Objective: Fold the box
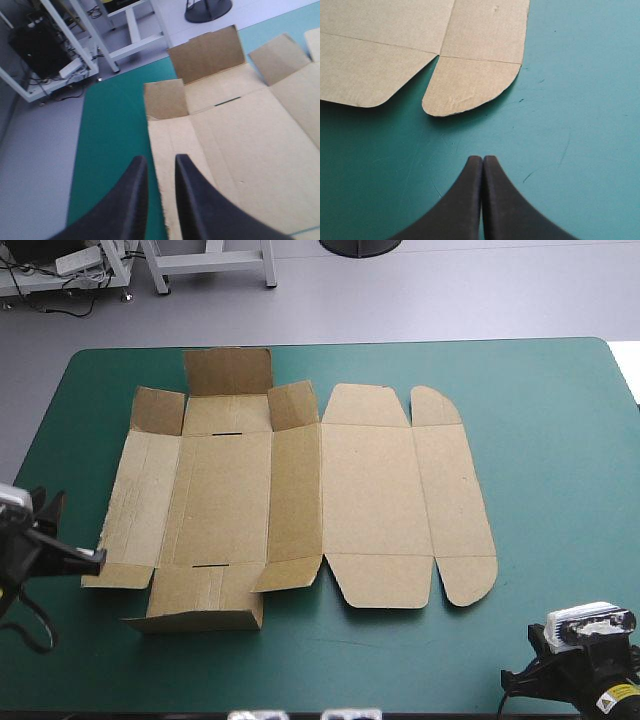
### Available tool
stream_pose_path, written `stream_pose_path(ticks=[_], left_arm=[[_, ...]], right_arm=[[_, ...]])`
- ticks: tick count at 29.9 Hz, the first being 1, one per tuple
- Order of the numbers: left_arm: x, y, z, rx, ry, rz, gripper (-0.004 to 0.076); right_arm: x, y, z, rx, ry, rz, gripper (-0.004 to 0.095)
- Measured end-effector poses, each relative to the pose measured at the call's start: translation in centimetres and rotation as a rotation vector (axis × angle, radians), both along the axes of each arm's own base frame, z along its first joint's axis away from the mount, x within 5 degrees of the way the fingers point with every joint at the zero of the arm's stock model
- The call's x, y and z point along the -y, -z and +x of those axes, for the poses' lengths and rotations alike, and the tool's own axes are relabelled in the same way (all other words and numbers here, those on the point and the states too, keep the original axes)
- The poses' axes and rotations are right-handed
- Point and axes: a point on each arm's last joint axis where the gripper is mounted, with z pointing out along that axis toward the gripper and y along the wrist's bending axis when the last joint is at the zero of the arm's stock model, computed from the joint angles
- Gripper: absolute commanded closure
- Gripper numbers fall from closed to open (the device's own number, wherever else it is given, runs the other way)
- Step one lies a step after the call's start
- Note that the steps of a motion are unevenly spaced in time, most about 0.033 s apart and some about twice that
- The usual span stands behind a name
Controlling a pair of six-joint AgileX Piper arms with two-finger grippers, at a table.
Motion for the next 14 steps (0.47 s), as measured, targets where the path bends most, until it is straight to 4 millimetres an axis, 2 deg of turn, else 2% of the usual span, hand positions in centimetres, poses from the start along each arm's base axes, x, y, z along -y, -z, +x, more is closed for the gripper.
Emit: stream_pose_path(ticks=[4,10,14], left_arm=[[0.2,-1.2,3.9,-0.044,-0.046,0.107,0.0728],[0.6,-0.6,9.3,-0.141,-0.094,0.258,0.0726],[0.6,0.3,11.8,-0.196,-0.12,0.343,0.0716]], right_arm=[[0.0,0.0,0.0,0.0,0.0,0.0,0.0933],[0.1,0.0,0.0,-0.002,0.011,-0.002,0.0932],[0.1,0.0,0.0,-0.003,0.015,-0.005,0.0932]])
